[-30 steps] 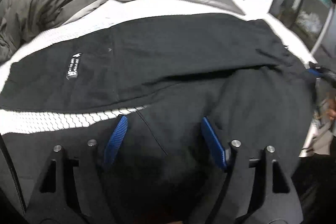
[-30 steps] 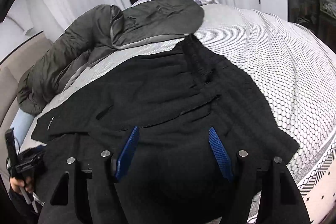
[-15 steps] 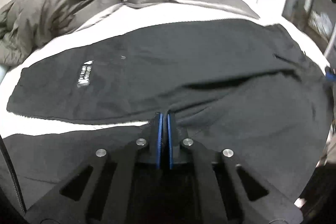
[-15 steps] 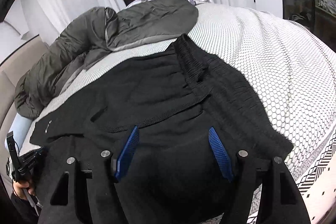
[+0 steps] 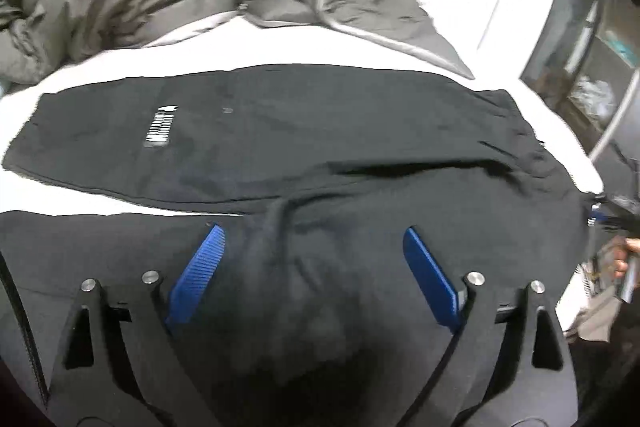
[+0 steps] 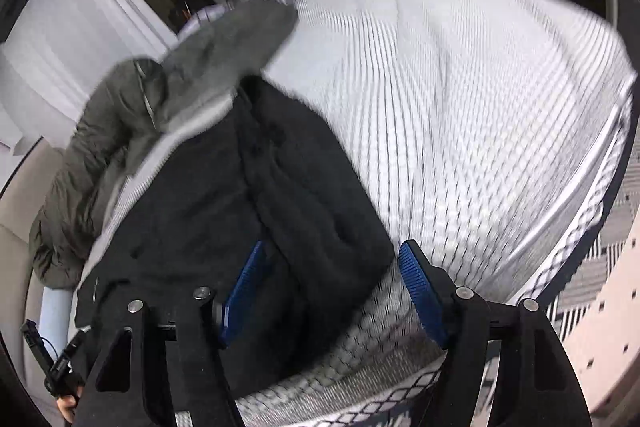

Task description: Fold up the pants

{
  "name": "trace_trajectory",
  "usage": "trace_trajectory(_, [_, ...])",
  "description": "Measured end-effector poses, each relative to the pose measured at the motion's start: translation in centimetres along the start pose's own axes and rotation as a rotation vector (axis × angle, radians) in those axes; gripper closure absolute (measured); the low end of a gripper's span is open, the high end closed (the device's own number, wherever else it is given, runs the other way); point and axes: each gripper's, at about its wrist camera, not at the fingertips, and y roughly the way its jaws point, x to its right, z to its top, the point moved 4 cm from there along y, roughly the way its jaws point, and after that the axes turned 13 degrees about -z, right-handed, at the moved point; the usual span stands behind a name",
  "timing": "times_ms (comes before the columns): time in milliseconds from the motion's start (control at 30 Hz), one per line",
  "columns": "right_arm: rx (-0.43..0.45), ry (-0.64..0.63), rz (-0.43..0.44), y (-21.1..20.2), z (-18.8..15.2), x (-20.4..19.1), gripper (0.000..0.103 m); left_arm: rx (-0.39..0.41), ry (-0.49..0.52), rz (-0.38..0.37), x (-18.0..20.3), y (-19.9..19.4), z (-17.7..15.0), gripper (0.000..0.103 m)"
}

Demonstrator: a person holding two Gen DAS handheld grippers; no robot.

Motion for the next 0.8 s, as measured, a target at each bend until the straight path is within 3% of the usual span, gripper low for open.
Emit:
trace_trajectory(33, [-0.029,-0.01,-0.005,0.9,-0.2,-0.2,0.049,-0.011,0.017,0.009,0.3,0.3,0.0,0.008])
trace_trajectory(67, [-0.041,-0.034,-0.031,1.6,-0.3,-0.5,0.052,-0.029,0.038,0.027,0.5,0.8,-0.2,0.008])
trace_trajectory(100, [-0.023,-0.056,-0.047,1.5,-0.3,-0.7,0.065,-0.055,0.06,0.053,0.6,1.4,-0.5,0.008])
trace_trajectory(133, [0.006,-0.068,-0.044,0.9,-0.3,-1.0,0.085,-0.084,0.069,0.085,0.3,2.2,-0.7,0.008])
trace_trajectory(233, [0.096,-0.071,-0.017,-1.2,0.4,-0.6,0.085,-0.162,0.052,0.167,-1.2,3.9,-2.1,0.007])
trace_trajectory(333, [-0.017,-0.07,-0.06,2.0,-0.3,0.6,0.082,-0.146,0.025,0.15,-1.5,3.6,-2.0,0.006])
trace_trajectory(367, [-0.01,-0.076,-0.063,1.8,-0.3,0.4,0.081,-0.141,0.021,0.162,-1.6,3.4,-1.9,0.006])
trace_trajectory(500, [0.092,-0.038,-0.057,-1.3,0.5,0.3,0.044,-0.119,-0.007,0.175,-2.4,2.2,-2.1,0.006])
trace_trajectory(600, [0.106,0.013,-0.005,-2.1,0.3,0.4,0.042,-0.064,-0.044,0.198,-3.3,-0.1,-2.3,0.006])
trace_trajectory(800, [0.044,0.064,0.019,-0.8,0.8,0.3,0.042,0.129,-0.27,0.291,-7.3,-9.8,-4.8,0.006])
